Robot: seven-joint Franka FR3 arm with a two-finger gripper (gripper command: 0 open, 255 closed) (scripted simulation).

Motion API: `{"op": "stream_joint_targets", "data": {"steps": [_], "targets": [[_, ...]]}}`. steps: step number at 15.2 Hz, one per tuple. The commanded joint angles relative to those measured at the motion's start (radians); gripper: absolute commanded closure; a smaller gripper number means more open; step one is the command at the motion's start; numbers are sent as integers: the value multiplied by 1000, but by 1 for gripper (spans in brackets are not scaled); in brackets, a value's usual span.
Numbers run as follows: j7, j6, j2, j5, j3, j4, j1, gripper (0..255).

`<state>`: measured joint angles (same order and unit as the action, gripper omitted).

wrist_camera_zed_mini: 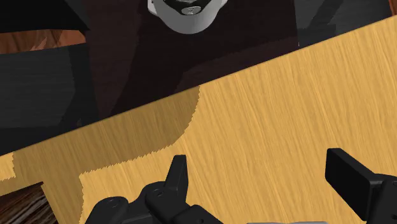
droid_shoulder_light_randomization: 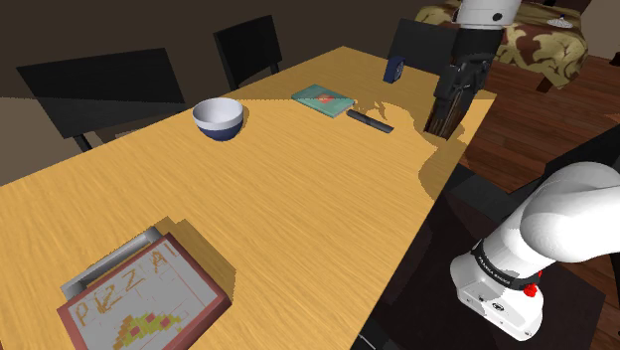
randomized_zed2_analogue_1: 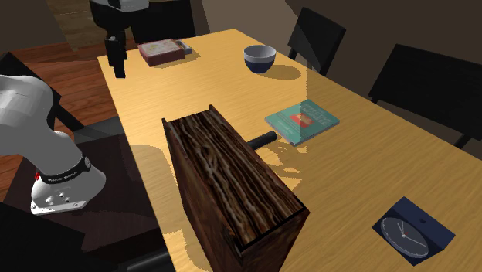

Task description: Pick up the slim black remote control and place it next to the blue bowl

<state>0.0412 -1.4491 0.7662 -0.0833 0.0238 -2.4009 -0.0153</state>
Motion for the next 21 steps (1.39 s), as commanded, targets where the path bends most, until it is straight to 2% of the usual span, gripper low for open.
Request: {"op": "stream_joint_targets", "data": {"steps": [1, 12, 21], "targets": [[0, 0, 0, 0, 0, 0, 0, 0], [-203, -342, -293, 77, 120, 4, -20, 0], [-372, -563, -606, 53, 199, 137, -22, 0]]}}
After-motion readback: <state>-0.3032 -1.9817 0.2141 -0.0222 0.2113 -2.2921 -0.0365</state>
